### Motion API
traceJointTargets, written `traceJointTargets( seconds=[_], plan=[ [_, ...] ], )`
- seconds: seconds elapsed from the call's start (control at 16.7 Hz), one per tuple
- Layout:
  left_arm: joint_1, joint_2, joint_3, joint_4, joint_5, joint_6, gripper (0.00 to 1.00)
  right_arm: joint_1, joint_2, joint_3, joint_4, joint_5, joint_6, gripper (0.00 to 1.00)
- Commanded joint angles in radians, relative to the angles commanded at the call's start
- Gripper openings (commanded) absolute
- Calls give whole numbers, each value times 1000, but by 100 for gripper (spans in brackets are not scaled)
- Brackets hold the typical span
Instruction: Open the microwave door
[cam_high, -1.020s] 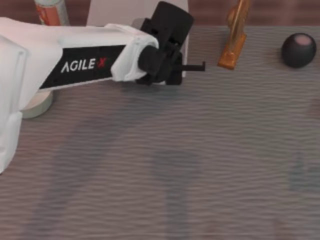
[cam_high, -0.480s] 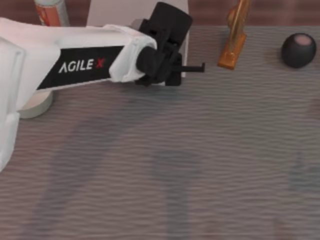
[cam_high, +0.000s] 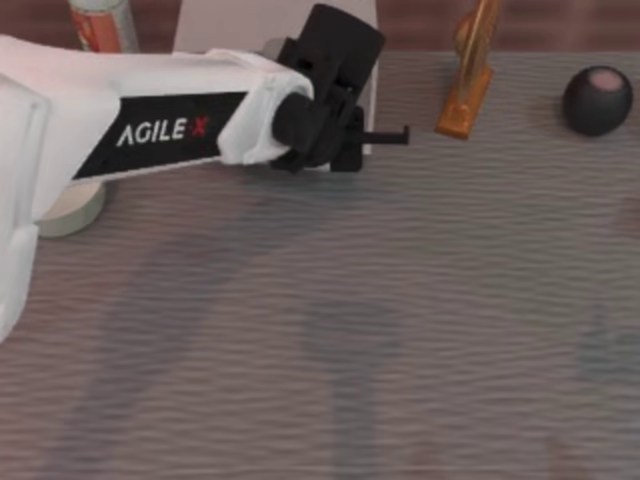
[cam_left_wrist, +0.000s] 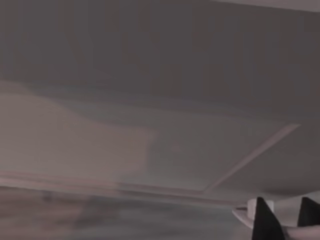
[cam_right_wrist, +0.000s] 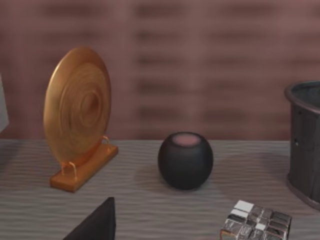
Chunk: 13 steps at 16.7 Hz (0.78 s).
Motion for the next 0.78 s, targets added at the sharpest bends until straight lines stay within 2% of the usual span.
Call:
traceJointTargets(
  seconds=[0.78],
  plan=[
    [-3, -10, -21, 11, 16, 15, 0, 0, 0, 0, 0, 0, 0, 100]
  ],
)
